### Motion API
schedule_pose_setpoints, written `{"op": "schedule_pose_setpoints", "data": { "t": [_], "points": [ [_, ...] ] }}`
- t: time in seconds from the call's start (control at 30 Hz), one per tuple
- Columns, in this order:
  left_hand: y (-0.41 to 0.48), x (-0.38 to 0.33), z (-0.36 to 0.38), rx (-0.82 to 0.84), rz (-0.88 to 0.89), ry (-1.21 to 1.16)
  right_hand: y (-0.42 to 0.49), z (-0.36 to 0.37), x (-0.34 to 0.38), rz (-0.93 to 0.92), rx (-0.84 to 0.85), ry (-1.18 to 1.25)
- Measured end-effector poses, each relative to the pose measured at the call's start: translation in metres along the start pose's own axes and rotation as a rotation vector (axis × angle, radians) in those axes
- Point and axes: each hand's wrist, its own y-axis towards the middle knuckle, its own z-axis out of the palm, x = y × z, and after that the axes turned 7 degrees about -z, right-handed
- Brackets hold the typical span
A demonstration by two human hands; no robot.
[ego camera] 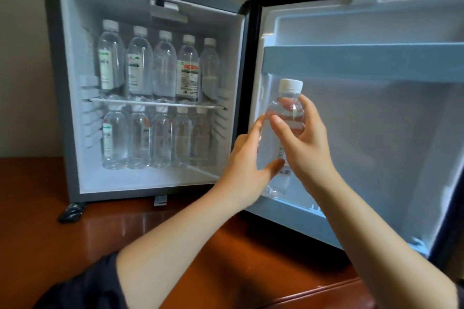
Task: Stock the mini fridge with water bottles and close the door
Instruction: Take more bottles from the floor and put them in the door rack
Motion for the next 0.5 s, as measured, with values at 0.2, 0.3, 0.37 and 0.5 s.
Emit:
{"op": "schedule_pose_setpoints", "data": {
  "t": [0.2,0.3,0.37,0.5],
  "points": [
    [0.013,0.014,0.008,-0.128,0.059,0.251,0.001,-0.003,-0.022,-0.058,-0.002,-0.1],
    [0.014,0.025,0.012,-0.149,0.043,0.327,-0.003,0.003,-0.035,-0.058,0.004,-0.106],
    [0.013,0.033,0.015,-0.144,0.048,0.348,-0.006,0.007,-0.043,-0.031,-0.008,-0.087],
    [0.009,0.051,0.019,-0.114,0.048,0.358,-0.021,0.015,-0.057,0.048,-0.04,-0.029]
  ]
}}
